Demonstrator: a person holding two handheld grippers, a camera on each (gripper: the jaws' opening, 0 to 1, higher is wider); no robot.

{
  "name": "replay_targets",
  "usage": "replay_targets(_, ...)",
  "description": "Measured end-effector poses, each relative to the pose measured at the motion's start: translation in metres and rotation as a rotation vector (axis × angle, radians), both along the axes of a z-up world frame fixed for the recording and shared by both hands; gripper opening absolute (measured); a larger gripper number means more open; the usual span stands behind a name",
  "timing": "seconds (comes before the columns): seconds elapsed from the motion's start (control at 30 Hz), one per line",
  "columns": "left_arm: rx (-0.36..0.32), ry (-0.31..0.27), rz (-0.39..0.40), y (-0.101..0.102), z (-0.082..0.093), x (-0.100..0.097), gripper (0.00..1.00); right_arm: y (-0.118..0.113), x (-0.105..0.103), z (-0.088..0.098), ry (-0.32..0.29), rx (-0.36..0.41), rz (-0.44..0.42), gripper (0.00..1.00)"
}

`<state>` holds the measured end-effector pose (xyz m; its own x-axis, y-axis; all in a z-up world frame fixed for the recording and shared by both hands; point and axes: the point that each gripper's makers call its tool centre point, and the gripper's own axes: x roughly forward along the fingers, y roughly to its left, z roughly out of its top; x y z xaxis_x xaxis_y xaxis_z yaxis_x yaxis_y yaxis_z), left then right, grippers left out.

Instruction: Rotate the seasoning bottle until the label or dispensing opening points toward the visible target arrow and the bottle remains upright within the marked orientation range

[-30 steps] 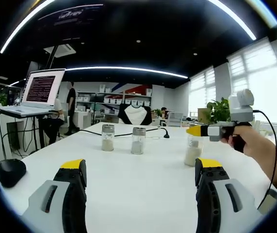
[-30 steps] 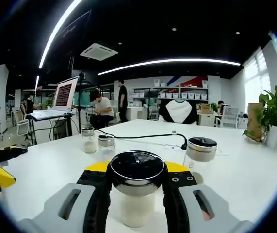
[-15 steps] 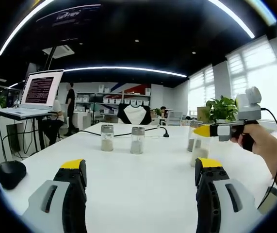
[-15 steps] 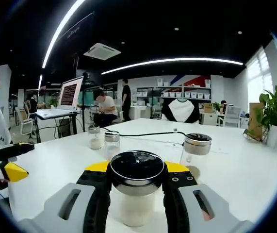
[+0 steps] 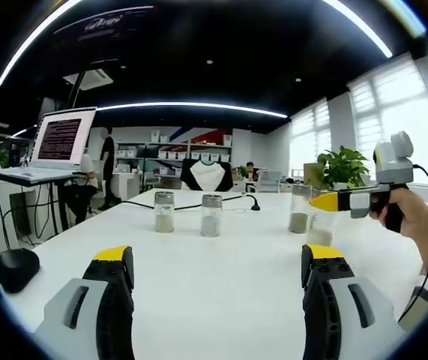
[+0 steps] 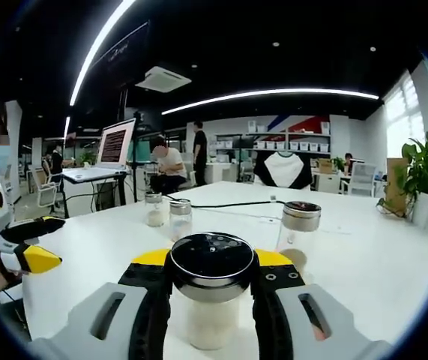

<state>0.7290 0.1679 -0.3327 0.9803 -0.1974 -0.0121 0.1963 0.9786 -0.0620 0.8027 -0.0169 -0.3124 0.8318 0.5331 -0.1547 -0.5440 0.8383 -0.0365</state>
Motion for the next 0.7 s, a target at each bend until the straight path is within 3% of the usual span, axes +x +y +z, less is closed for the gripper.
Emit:
replay_targets(0.43,-0.003,-0.016,-0.008,0.0006,0.0026,-0.0006,0.98,-0.0009,0.0000,0.0014,-0.009,0.014,0.025,0.40)
replay_targets(0.7,0.049,-0.027,-0.007,-0.0016,0.0052,-0.0012,0.98,-0.0012,0.0017,0.0028,-0.011,0.016,0.027,0.40)
